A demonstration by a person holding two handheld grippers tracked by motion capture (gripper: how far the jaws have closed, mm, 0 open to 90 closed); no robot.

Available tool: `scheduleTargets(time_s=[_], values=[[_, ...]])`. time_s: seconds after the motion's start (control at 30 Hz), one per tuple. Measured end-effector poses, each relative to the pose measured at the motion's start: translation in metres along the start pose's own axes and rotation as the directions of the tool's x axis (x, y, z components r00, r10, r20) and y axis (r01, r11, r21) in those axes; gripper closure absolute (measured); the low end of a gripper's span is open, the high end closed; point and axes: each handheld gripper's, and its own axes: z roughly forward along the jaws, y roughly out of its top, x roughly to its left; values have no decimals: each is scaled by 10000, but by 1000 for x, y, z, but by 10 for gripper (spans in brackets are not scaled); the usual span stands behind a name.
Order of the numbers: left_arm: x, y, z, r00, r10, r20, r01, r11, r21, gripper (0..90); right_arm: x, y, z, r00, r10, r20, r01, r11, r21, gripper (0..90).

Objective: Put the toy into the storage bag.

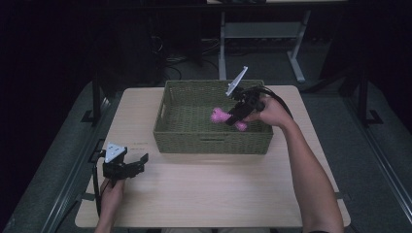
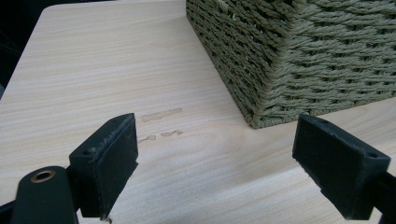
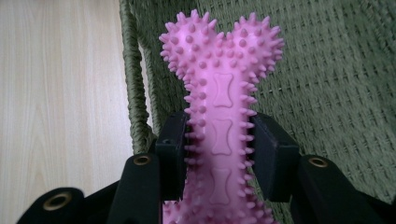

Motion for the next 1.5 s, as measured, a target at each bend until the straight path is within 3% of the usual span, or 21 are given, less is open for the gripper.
scheduleTargets(time_s=[0.33, 0.77, 0.9, 1.07, 1.3, 1.5], values=[[0, 0, 0, 10000, 8, 26, -8, 10000, -8, 137, -2, -2, 9, 9999, 89, 82, -92, 9990, 430, 582], [-2, 0, 1, 10000, 36, 42, -36, 10000, 18, 137, -3, -9, 23, 9998, 166, -118, -161, 9991, 385, 581], [-2, 0, 2, 10000, 13, 37, -13, 10000, 38, 137, -4, -11, 29, 9996, 219, -202, -205, 9977, 651, 581], [-2, -1, 3, 10000, 52, 53, -52, 9999, 87, 137, -6, -11, 33, 9994, 220, -278, -206, 9986, 496, 581], [-3, 0, 4, 9999, 124, 113, -125, 9999, 92, 136, -5, -8, 40, 9989, 269, -377, -243, 9974, 683, 581], [-2, 0, 3, 9999, 87, 72, -87, 10000, 32, 137, -5, -10, 40, 9986, 326, -427, -307, 9986, 436, 580]])
